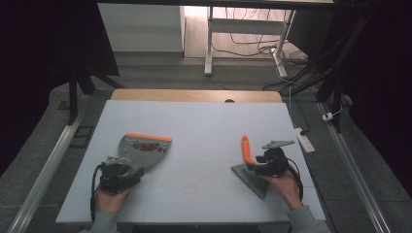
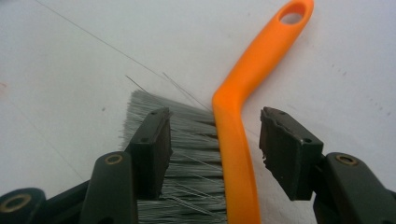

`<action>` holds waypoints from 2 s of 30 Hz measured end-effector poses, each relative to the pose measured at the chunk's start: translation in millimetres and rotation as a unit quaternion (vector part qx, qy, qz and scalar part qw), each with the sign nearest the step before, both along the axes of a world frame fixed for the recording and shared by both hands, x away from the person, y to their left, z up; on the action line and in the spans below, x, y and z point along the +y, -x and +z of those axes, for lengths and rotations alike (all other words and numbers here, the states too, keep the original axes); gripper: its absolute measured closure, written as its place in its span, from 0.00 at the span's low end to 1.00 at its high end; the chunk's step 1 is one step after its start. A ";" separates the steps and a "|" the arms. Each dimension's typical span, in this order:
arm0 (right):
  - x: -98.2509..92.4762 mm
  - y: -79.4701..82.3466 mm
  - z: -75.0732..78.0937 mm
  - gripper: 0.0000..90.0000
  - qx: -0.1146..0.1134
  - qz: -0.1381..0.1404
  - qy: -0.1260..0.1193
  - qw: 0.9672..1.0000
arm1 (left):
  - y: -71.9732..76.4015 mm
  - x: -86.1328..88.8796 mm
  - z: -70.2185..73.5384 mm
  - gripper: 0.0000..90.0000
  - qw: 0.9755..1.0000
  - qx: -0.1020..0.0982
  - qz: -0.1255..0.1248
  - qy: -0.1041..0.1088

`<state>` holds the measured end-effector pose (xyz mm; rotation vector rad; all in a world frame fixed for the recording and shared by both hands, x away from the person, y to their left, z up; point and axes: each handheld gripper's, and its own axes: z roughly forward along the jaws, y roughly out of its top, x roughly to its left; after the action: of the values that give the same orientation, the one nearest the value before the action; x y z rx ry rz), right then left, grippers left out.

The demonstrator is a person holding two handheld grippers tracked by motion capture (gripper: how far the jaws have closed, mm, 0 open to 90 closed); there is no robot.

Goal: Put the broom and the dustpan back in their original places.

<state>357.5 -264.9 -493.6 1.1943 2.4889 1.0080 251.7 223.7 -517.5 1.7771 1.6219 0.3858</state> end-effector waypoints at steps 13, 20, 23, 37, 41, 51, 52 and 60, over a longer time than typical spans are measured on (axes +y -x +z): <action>-0.1 8.0 9.5 0.49 -0.031 0.031 -0.014 0.999 | 11.1 -10.4 26.4 0.38 0.994 -0.073 -0.081 -0.028; 1.0 13.9 11.2 0.49 -0.043 0.056 -0.018 0.997 | 2.5 -9.7 25.2 0.40 0.987 -0.073 -0.145 -0.015; 0.4 17.6 12.0 0.49 -0.052 0.062 -0.019 0.997 | -3.8 -6.6 23.0 0.40 0.984 -0.071 -0.162 -0.002; -15.9 43.3 8.0 0.50 -0.096 0.062 -0.015 0.993 | -1.3 -7.5 11.4 0.40 0.974 -0.065 -0.217 -0.006; -21.6 54.3 5.1 0.50 -0.110 0.064 -0.021 0.992 | 8.1 -8.3 10.8 0.40 0.973 -0.068 -0.222 -0.006; -29.3 57.9 0.5 0.50 -0.117 0.074 -0.029 0.990 | 11.3 -8.2 8.5 0.40 0.973 -0.064 -0.223 -0.006; -28.8 57.8 0.8 0.50 -0.118 0.075 -0.029 0.990 | 11.1 -8.2 8.5 0.40 0.973 -0.064 -0.223 -0.007; -28.0 57.7 2.3 0.50 -0.120 0.078 -0.030 0.989 | 11.2 -7.8 8.6 0.40 0.973 -0.064 -0.220 -0.007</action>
<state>299.8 -292.8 -491.3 0.8450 2.4036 1.1961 240.5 215.9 -508.9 2.0114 1.0962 0.2951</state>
